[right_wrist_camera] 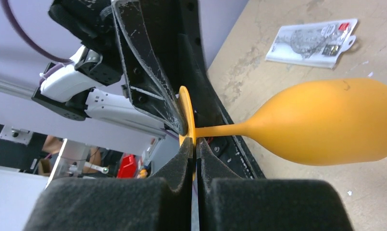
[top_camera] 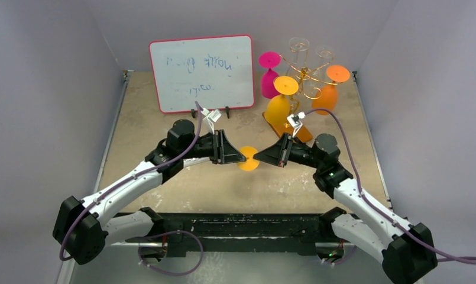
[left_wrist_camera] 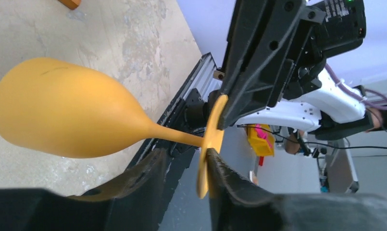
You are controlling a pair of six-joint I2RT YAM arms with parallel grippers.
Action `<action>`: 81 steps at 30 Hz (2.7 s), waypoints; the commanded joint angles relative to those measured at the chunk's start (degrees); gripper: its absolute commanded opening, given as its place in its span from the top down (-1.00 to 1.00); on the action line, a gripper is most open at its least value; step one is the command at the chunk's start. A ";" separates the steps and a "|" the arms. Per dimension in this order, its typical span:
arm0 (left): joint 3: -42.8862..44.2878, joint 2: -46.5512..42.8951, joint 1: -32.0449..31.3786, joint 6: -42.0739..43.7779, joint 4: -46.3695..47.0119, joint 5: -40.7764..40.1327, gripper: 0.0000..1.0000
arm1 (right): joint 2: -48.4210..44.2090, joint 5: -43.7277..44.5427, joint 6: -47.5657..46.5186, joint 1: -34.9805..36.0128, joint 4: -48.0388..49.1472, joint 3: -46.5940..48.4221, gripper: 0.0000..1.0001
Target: Take the wine glass off the wine glass rack
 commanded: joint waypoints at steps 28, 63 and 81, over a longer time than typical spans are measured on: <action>0.84 -9.10 -0.53 3.40 -1.44 -6.32 1.00 | 4.12 10.20 4.16 11.68 20.43 -4.65 0.37; 15.02 -6.78 -0.16 8.21 -37.90 -51.45 -0.85 | 0.72 28.35 -31.52 25.54 -3.26 2.63 1.00; 16.22 -3.48 20.27 3.03 -43.00 -33.09 -0.91 | 5.40 39.67 -75.66 45.52 -5.18 1.12 1.00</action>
